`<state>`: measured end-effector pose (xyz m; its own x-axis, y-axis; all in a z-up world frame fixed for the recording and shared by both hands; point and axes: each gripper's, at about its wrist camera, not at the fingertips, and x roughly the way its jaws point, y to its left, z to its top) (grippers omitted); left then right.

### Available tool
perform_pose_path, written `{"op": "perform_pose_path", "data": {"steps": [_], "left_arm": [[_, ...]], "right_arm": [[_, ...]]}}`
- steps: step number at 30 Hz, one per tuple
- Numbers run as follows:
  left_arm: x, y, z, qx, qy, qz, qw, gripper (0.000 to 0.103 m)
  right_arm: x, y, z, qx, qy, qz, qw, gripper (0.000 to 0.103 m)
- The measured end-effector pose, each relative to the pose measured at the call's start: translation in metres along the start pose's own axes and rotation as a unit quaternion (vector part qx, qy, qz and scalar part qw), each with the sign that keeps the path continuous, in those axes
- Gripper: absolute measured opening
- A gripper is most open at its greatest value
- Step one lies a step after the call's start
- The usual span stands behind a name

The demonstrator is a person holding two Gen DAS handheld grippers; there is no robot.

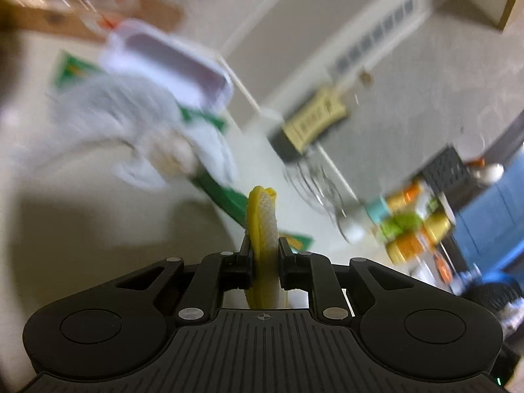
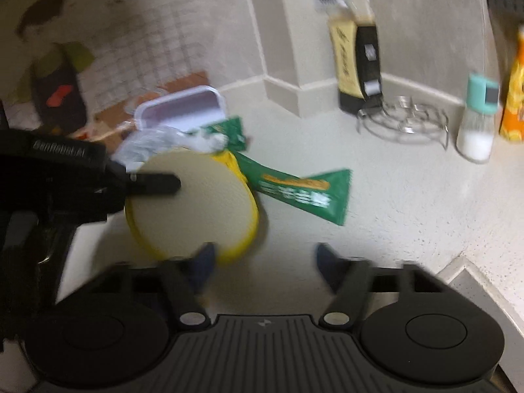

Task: Collect trash
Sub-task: 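Carry the mesh disc and the sponge down over the green trash bin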

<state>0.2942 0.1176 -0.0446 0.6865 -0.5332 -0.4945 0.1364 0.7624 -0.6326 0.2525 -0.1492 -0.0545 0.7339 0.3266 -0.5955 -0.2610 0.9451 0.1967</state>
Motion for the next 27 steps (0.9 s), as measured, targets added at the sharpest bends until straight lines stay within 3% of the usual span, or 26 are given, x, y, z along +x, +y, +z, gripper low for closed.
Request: {"op": "perform_pose_path", "data": {"steps": [5,11,18,21,27], "left_arm": [[-0.060,-0.004,-0.021,0.052,-0.064,0.103,0.9913,0.018],[-0.103,0.014,-0.051,0.013,-0.086,0.157,0.9838,0.018],[-0.134,0.037,-0.073,-0.030,-0.104,0.146,0.9834,0.018],[-0.136,0.046,-0.071,-0.036,-0.101,0.140,0.9843,0.018],[-0.134,0.059,-0.056,-0.027,-0.091,0.124,0.9877,0.018]], "right_arm": [[0.000,0.041,-0.018,-0.023,0.044,0.057,0.997,0.077],[0.019,0.067,-0.024,-0.040,0.068,0.000,0.997,0.078],[0.038,0.073,-0.023,-0.032,0.098,-0.029,0.994,0.081],[0.039,0.075,-0.019,-0.034,0.096,-0.014,0.995,0.067],[0.038,0.090,-0.008,-0.038,0.089,0.019,0.995,0.067]]}}
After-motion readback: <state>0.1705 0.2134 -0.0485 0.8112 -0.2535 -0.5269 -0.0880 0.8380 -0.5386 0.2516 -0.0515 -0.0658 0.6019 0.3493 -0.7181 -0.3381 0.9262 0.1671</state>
